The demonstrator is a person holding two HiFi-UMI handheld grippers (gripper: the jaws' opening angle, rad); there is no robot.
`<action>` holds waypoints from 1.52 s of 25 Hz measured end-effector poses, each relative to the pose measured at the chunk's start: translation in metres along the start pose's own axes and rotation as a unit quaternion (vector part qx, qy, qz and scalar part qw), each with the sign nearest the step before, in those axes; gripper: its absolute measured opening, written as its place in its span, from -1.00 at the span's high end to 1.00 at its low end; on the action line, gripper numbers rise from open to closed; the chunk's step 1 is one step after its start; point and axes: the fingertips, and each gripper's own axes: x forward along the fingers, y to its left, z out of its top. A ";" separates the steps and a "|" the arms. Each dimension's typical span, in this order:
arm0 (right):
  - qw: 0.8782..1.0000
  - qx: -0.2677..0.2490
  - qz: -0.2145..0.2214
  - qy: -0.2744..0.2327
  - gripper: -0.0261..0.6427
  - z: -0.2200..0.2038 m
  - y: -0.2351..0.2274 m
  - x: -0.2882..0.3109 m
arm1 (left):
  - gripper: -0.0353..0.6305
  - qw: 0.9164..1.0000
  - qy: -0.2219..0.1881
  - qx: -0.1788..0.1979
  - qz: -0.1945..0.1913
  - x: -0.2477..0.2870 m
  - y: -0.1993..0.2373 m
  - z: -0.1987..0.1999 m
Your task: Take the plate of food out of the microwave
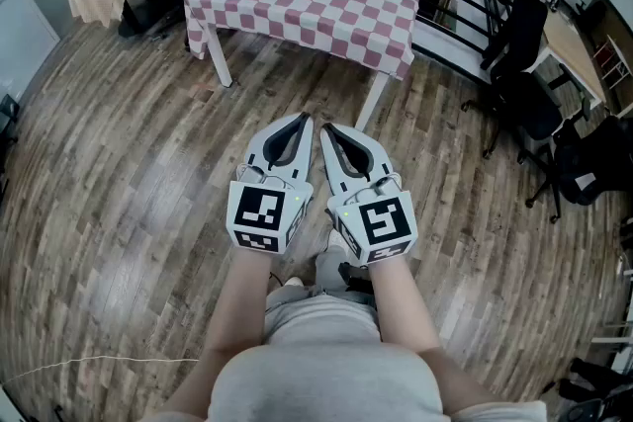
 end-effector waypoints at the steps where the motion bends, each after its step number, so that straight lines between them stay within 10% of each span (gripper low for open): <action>1: 1.000 0.001 0.001 -0.001 0.85 0.000 -0.004 0.005 | 0.88 1.000 0.000 0.000 0.001 0.005 0.002 0.000; 38: 0.998 0.017 0.062 0.014 0.85 -0.051 -0.200 0.169 | 0.88 0.997 0.022 -0.019 0.069 0.249 0.075 -0.027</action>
